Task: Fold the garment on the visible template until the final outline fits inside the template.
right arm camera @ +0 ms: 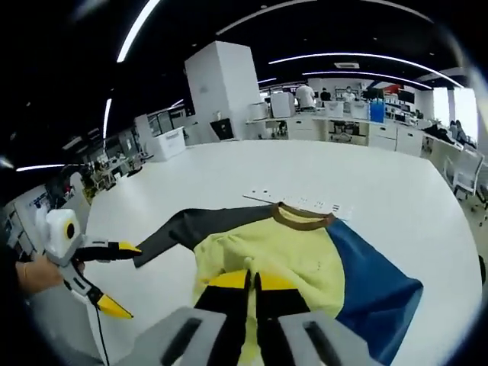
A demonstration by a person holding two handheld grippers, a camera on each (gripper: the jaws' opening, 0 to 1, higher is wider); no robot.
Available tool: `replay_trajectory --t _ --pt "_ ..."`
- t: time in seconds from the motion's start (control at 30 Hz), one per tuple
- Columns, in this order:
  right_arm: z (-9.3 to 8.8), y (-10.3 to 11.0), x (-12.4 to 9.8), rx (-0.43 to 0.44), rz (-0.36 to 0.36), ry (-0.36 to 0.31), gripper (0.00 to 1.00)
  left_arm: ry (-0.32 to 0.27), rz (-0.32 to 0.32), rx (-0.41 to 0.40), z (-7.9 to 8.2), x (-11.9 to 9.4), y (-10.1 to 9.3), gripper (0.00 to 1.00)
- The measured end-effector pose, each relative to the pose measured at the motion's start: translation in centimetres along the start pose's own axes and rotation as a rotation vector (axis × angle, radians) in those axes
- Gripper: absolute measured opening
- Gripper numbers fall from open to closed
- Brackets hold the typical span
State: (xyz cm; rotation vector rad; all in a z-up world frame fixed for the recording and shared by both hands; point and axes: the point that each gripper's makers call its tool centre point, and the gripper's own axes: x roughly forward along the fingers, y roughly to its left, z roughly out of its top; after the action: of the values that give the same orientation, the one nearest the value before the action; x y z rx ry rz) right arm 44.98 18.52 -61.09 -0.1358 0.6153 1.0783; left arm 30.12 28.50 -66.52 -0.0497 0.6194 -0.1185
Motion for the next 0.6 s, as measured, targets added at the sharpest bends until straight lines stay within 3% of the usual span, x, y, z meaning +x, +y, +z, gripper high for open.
replay_trajectory --t 0.33,0.6 --pt "-0.6 -1.7 -0.8 0.043 -0.049 0.025 0.00 0.000 -0.063 0.010 0.9 1.9 -3.9 0.73" --pt "-0.7 -2.7 -1.3 0.049 -0.067 0.036 0.00 0.007 -0.124 0.035 1.3 4.5 -8.3 0.65"
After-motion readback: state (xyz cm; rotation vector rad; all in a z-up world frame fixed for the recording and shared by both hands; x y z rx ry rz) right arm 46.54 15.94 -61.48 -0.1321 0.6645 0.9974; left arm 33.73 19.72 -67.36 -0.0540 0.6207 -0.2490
